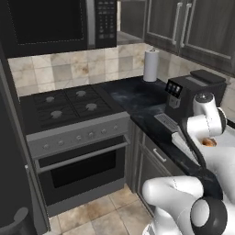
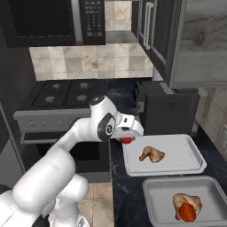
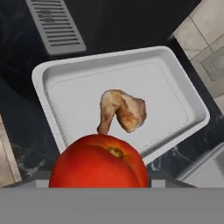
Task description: Place one tomato and one chicken drumstick in each tupperware on the nearby counter, to pack two identical lunches.
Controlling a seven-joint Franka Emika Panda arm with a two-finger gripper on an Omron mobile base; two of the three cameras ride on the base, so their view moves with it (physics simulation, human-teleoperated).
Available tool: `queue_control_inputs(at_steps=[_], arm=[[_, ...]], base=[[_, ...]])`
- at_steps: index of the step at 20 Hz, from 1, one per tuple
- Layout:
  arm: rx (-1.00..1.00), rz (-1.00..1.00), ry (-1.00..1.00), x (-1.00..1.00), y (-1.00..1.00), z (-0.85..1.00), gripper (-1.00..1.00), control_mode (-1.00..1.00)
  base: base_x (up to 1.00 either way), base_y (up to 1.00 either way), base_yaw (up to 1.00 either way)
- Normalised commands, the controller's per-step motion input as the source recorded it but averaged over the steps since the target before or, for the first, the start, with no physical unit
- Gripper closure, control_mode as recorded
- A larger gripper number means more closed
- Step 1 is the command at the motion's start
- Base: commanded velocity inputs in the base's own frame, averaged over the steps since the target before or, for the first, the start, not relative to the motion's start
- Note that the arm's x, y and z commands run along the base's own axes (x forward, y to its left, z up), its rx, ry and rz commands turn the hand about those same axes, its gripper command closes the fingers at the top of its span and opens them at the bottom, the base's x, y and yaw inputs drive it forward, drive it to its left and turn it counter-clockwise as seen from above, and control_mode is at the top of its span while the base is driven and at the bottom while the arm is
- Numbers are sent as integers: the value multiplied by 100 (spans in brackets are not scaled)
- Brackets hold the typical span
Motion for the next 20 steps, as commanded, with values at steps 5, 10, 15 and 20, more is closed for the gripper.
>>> queue_control_inputs(at_steps=[5,10,15,20], arm=[[4,0,14,40,-31,-48,100,-100],[4,0,9,21,-47,-48,100,-100],[0,0,6,25,-28,-49,100,-100],[0,0,2,26,-25,-52,100,-100]], base=[[0,0,0],[0,0,0],[0,0,0],[0,0,0]])
